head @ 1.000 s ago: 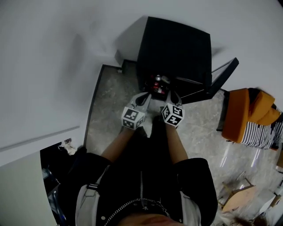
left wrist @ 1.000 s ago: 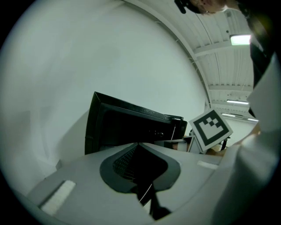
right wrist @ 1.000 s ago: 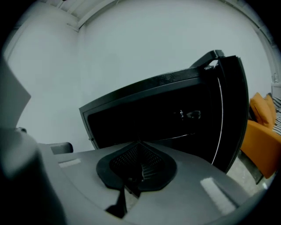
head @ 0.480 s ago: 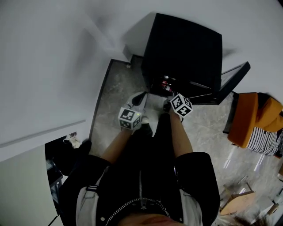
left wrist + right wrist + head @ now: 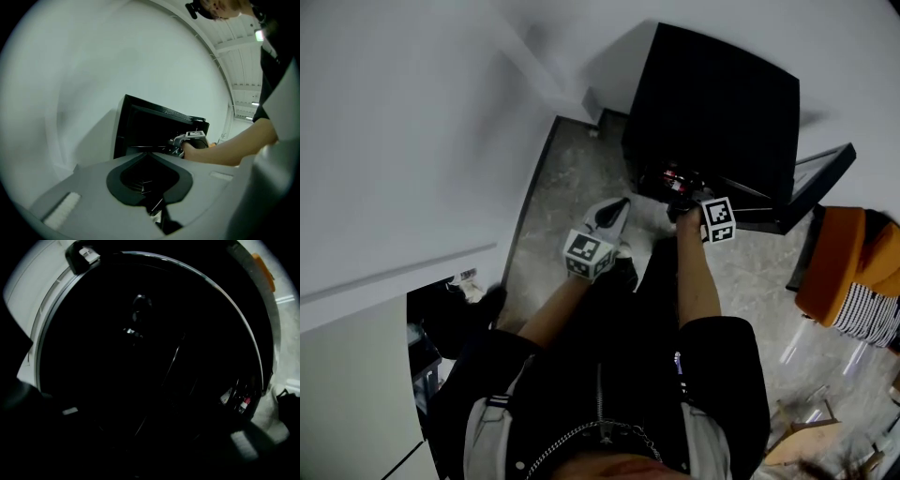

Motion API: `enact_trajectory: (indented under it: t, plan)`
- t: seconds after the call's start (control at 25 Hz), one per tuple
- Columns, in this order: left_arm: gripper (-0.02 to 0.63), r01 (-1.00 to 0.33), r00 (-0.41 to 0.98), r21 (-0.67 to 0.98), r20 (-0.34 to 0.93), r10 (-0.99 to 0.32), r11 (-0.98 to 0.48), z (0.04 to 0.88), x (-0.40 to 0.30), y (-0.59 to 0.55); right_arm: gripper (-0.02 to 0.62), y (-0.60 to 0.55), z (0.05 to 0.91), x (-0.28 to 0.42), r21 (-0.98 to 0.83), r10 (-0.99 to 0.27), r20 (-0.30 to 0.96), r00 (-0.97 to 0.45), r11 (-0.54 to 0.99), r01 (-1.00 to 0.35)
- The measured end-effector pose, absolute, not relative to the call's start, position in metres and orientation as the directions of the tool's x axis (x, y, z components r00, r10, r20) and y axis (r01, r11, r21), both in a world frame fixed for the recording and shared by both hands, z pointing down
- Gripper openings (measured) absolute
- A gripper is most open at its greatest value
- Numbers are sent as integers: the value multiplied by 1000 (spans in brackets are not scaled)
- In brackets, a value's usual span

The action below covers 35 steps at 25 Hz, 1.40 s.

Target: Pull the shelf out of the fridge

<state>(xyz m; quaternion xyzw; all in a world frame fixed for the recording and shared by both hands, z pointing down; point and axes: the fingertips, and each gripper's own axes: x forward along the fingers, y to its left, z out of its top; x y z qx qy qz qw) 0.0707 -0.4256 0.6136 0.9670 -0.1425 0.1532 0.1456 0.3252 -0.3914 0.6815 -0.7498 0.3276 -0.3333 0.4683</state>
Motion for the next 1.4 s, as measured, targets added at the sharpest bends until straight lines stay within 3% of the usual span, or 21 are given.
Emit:
enact_trajectory:
  t: [0.4,0.64,0.88,1.4]
  plan:
    - [11,-306,906,234,369,-207,-923,624,64,-416,184,-413,698,361,-977,-790,131,599,-207,-59]
    - [11,-310,899,229,386,-207,-923,621,57,-416,120,-411,725,374,-970,-762,170,625,-241,-31]
    - [9,-323,886,217,410,-214,-921,632,44,-417,35,-421,720,381,-986,-796,97,597,-160,-54]
    - [11,-319,890,228,406,-208,-920,633,38,-419,25,-412,699,360,-995,-786,78,613,-96,4]
